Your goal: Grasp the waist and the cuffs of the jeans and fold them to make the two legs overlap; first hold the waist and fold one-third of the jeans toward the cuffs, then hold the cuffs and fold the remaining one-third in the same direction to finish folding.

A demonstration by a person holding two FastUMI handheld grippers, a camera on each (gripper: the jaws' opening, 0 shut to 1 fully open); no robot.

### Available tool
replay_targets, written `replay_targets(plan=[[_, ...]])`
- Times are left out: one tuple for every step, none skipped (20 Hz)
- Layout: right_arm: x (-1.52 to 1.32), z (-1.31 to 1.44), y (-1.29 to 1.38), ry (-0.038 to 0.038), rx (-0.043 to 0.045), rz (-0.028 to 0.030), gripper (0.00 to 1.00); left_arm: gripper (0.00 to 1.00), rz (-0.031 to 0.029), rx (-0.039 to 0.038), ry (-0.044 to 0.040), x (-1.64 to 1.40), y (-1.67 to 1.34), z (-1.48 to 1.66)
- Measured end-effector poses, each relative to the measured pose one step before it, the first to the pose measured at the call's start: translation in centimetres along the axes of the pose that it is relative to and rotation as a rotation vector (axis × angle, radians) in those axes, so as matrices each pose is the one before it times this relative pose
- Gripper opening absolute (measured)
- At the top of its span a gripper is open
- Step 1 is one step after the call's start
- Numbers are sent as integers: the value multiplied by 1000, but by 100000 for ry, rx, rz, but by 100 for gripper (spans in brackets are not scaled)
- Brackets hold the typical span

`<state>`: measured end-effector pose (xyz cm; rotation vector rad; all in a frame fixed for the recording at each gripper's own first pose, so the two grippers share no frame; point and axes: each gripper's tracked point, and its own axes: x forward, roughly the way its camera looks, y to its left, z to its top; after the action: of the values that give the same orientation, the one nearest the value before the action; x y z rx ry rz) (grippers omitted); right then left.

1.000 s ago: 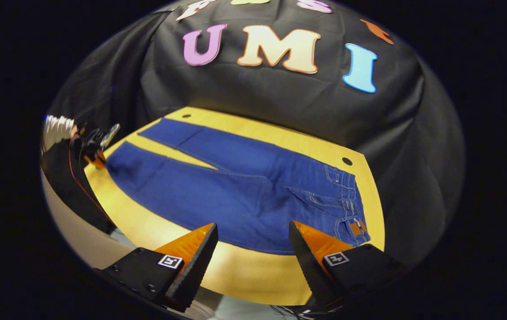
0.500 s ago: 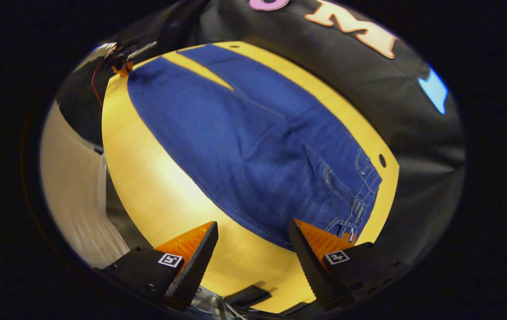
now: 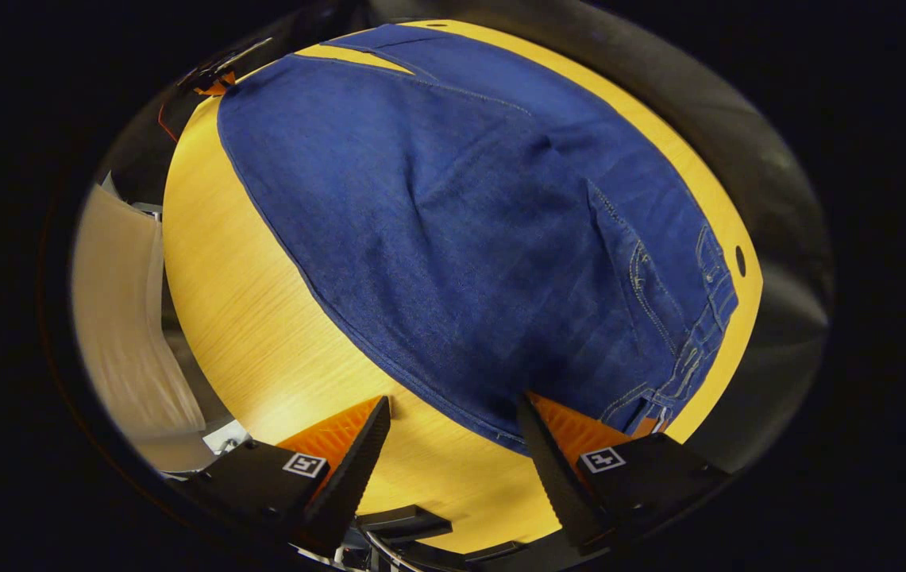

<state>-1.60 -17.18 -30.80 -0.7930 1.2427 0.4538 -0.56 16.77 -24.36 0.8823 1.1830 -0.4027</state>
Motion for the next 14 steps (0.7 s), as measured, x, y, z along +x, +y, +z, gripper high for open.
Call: replay_targets(plan=[[439,16,221,398,430,1604,100,0,-121,59,215,16,16,16],[-147,65,10,551,456,1125,98,0,-183,53,24,61,27,28],[181,-134,209,671,575,2145,97,0,-91,-255,52,-30,-51,8],[119,5,159,1342,966,1796,97,0,17,-53,130,0,18,12],[-8,127,-253,176,191,130,89,0,118,216,277,56,32,17],[-43,-15,-69,1374,-105,-18,97,0,49,44,262,-11,-12,-15],[14,-14,125,551,156,-458,92,0,15,-412,191,21,26,20],[-54,16,-44,445,393,-384,97,0,-56,-676,317,-27,2,-21],[63,7,-34,577,1058,-314,97,0,-260,-690,256,-8,6,82],[30,18,-65,308,723,84,92,0,-205,-847,92,-122,22,-84],[16,-33,-101,365,735,-10,97,0,-46,-733,60,-3,5,35],[-80,49,-145,204,1228,-42,97,0,227,-599,-17,-54,-22,59],[28,183,-277,142,2252,-425,87,0,373,-311,229,-17,50,8],[-19,278,-491,-13,1554,-405,77,0,405,-463,-109,25,-6,3]])
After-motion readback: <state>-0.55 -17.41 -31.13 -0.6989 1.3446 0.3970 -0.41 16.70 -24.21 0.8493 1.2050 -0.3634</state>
